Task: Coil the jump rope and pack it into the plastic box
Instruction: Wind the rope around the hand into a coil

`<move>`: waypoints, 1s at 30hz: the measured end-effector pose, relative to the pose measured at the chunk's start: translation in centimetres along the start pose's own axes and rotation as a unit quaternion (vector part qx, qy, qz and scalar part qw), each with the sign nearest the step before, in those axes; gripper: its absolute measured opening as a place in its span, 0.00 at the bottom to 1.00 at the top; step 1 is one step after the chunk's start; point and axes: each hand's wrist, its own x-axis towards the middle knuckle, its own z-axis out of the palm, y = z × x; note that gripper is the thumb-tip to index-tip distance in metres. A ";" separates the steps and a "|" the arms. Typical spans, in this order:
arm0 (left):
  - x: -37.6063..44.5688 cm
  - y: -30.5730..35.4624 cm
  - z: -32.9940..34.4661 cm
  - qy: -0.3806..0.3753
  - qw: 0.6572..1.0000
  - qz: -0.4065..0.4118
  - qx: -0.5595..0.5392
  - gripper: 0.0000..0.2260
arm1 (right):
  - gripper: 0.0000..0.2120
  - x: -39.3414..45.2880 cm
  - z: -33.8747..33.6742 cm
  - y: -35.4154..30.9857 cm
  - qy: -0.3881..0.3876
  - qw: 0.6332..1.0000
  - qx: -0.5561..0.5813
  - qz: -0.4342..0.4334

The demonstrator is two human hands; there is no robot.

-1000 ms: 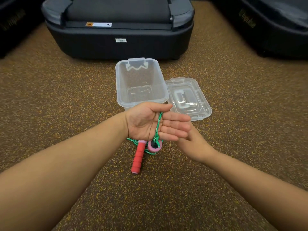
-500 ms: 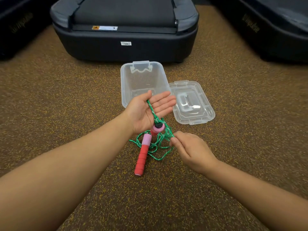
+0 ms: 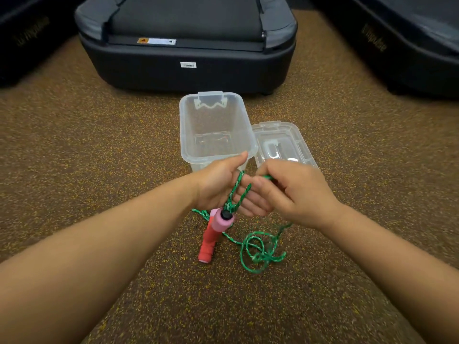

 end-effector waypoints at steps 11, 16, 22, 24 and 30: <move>-1.1 1.5 0.9 -0.166 0.985 -0.034 0.025 0.39 | 0.13 -0.1 3.0 2.8 -0.049 0.943 0.245 0.221; -0.9 0.6 0.9 -0.176 0.984 -0.002 -0.004 0.20 | 0.14 -0.2 4.7 2.3 -0.025 0.906 0.338 0.254; -0.1 1.4 1.4 -0.018 0.984 0.117 -0.134 0.16 | 0.15 -2.7 6.9 2.0 -0.033 0.934 0.243 0.260; 0.1 1.7 1.2 0.037 0.973 0.156 -0.167 0.17 | 0.16 -3.6 6.8 1.4 -0.050 0.948 0.205 0.240; 0.3 1.7 0.7 0.136 0.959 0.190 -0.159 0.21 | 0.17 -3.7 4.9 -0.4 -0.062 0.977 0.128 0.157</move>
